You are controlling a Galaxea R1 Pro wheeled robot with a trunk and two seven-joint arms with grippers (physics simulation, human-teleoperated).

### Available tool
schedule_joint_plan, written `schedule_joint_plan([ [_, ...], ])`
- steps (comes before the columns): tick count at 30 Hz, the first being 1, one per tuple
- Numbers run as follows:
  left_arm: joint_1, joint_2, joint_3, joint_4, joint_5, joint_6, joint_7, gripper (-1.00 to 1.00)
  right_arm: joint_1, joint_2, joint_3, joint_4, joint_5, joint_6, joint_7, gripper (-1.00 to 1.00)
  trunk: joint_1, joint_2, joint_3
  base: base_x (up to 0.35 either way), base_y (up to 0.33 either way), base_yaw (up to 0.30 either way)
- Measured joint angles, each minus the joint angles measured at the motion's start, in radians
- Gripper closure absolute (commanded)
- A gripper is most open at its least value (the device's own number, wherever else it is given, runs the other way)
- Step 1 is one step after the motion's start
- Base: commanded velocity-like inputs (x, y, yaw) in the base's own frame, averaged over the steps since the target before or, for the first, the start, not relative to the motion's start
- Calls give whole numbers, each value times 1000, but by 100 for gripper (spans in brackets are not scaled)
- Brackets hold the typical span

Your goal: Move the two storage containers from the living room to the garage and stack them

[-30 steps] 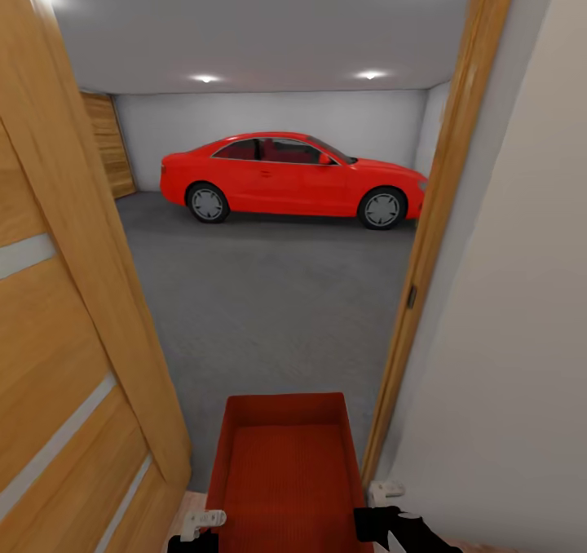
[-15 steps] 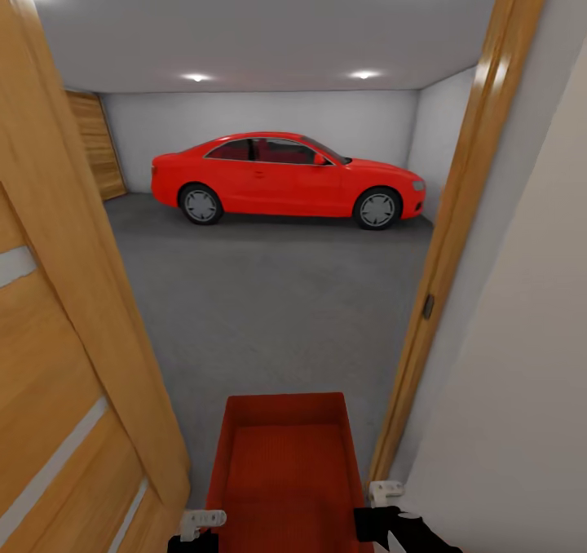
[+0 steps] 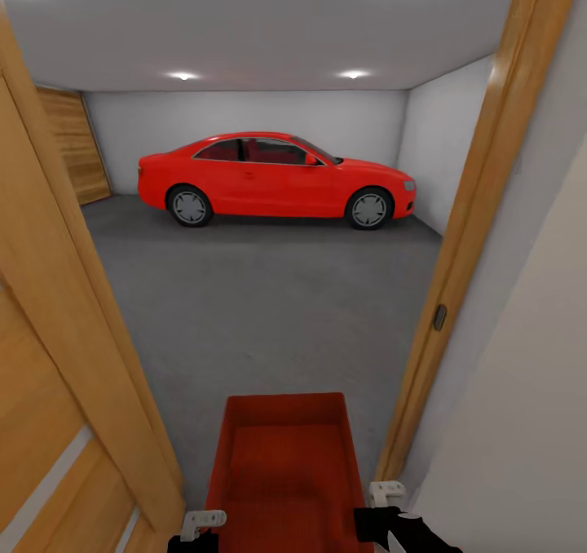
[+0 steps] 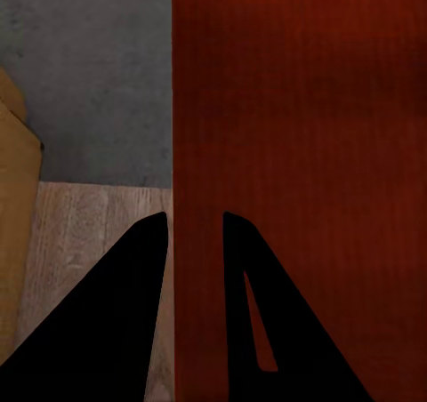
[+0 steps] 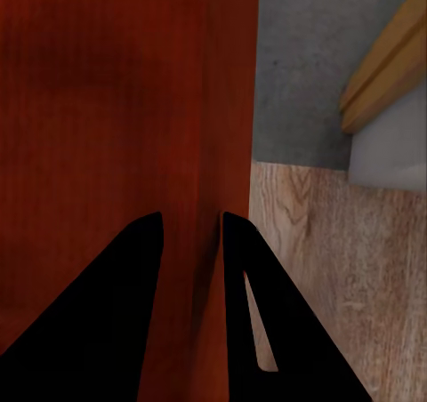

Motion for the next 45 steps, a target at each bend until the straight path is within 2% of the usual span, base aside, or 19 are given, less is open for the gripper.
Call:
schedule_joint_plan([
  [45,0,0,0,0,0,0,0,100,0,0,4,0,-4,-1,-1,100,0,0,0,75,16,-7],
])
